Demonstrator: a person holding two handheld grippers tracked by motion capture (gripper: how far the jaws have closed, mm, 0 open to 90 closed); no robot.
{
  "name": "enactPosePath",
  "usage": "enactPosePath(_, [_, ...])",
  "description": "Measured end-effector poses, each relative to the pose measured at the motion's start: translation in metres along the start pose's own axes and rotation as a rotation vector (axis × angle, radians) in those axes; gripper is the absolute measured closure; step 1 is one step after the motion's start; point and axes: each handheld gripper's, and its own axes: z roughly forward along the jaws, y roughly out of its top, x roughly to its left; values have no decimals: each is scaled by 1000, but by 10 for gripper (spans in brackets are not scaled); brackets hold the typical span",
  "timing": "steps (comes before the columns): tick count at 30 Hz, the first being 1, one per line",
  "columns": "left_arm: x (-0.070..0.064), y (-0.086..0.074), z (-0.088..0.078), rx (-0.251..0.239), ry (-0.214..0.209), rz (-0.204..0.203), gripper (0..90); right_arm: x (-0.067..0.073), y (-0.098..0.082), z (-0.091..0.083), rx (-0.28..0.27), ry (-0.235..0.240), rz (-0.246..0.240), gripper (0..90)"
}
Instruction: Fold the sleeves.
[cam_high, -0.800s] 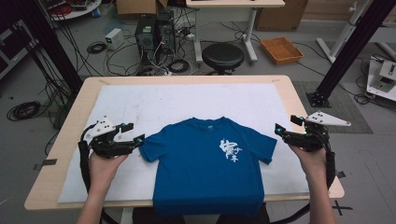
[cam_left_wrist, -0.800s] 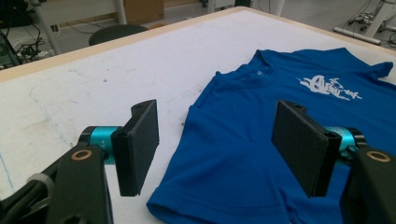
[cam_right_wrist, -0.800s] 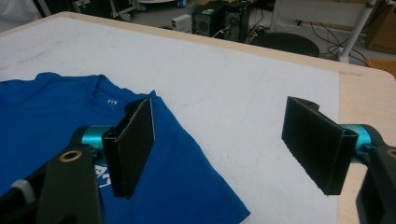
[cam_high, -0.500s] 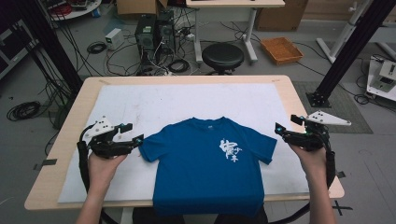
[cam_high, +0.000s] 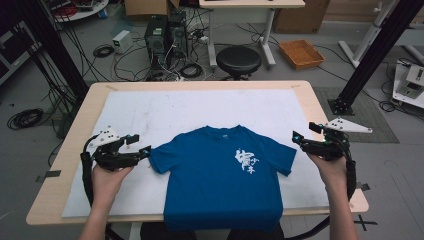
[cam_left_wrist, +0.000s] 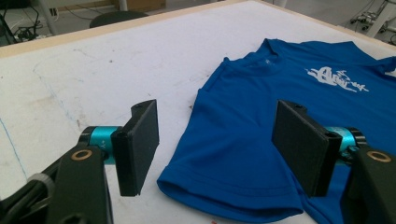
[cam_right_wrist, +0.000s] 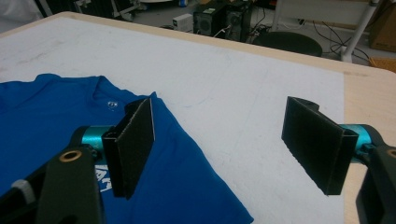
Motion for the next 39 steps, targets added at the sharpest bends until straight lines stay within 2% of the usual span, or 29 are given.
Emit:
enactPosePath(3, [7,-4,4,23,-3,-52,362,-1,0,0,-1,-2,1,250])
enactPosePath(5, [13,-8,6,38,15,-69,377,-1,-1,0,2,-3,6,250])
enactPosePath(9, [22,-17,14,101,42,-132,425,-1,-1,1,3,-4,6,250])
enactPosePath(17, [32,-24,27,159,47,-233,508,1,-2,4,12,-2,3,250])
enactPosePath(21, [34,-27,36,207,65,-254,544,2,-2,4,13,-1,2,250])
enactPosePath(23, [34,-28,38,216,81,-267,559,2,-2,4,13,-2,2,250])
enactPosePath(25, [34,-28,40,218,79,-273,587,2,-2,4,14,-3,4,250])
enactPosePath(29, [33,-30,43,236,81,-283,692,1,-2,3,10,-6,5,251])
enactPosePath(30, [34,-30,44,237,74,-282,692,1,-2,3,10,-6,5,251])
enactPosePath(32, [32,-30,44,233,60,-270,764,0,-2,3,9,-7,6,250])
enactPosePath(35, [29,-28,43,196,26,-254,869,0,-2,3,11,-7,6,251])
enactPosePath(39, [24,-20,39,149,-23,-272,879,0,-1,2,8,-10,8,251])
